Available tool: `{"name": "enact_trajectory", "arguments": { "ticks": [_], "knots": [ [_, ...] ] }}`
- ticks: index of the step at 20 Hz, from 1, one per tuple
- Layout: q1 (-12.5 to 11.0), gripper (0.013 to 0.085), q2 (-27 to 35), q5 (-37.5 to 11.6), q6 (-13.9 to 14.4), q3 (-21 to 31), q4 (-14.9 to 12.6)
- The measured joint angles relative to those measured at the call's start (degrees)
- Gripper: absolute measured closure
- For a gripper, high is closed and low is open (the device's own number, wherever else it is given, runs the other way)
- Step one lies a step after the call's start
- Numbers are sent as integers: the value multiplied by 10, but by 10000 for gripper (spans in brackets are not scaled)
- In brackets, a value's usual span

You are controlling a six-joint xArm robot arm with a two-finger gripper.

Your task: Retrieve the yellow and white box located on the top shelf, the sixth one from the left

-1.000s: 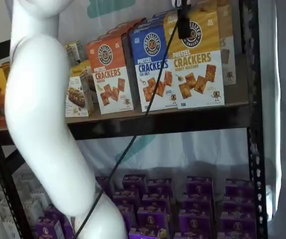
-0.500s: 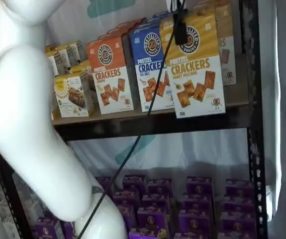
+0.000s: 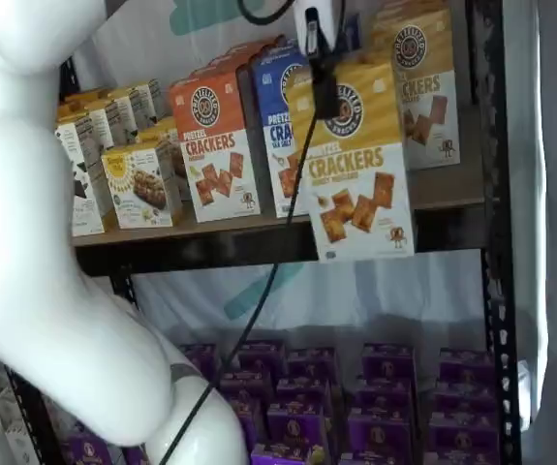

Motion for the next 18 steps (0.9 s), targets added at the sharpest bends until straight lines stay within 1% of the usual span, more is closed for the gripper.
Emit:
{"name": "enact_trajectory", "arguments": {
  "ticks": [5, 11, 16, 18],
  "knots": [
    [44, 370, -34, 7, 42, 42, -7],
    [94, 370, -61, 12, 90, 74, -14],
    [145, 370, -82, 8, 138, 102, -24],
    [155, 370, -84, 7, 146, 106, -26]
  ]
}}
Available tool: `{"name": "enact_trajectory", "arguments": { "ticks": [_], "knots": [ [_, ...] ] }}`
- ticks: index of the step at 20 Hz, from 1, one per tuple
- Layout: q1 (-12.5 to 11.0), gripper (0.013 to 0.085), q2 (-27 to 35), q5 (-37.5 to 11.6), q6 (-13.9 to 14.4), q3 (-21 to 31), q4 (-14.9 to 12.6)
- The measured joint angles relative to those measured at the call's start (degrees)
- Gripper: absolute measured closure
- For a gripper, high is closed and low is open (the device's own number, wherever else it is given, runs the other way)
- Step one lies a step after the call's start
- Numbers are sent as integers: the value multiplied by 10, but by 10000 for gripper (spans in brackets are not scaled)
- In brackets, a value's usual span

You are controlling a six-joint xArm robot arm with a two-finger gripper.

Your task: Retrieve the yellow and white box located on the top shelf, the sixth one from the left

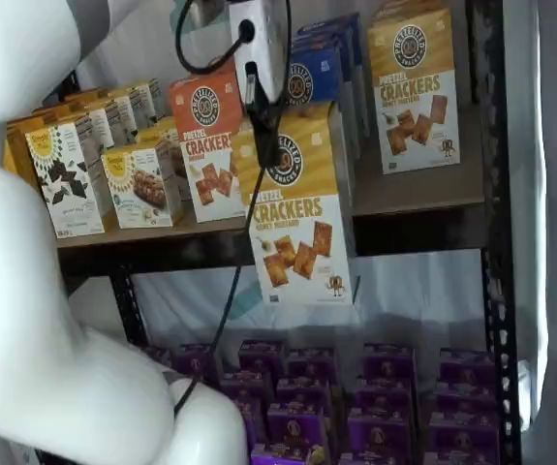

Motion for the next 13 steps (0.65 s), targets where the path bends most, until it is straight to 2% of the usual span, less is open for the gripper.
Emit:
{"name": "enact_trajectory", "arguments": {
  "ticks": [6, 13],
  "knots": [
    [32, 370, -6, -3, 30, 13, -7],
    [46, 370, -11, -14, 43, 26, -9]
  ]
}}
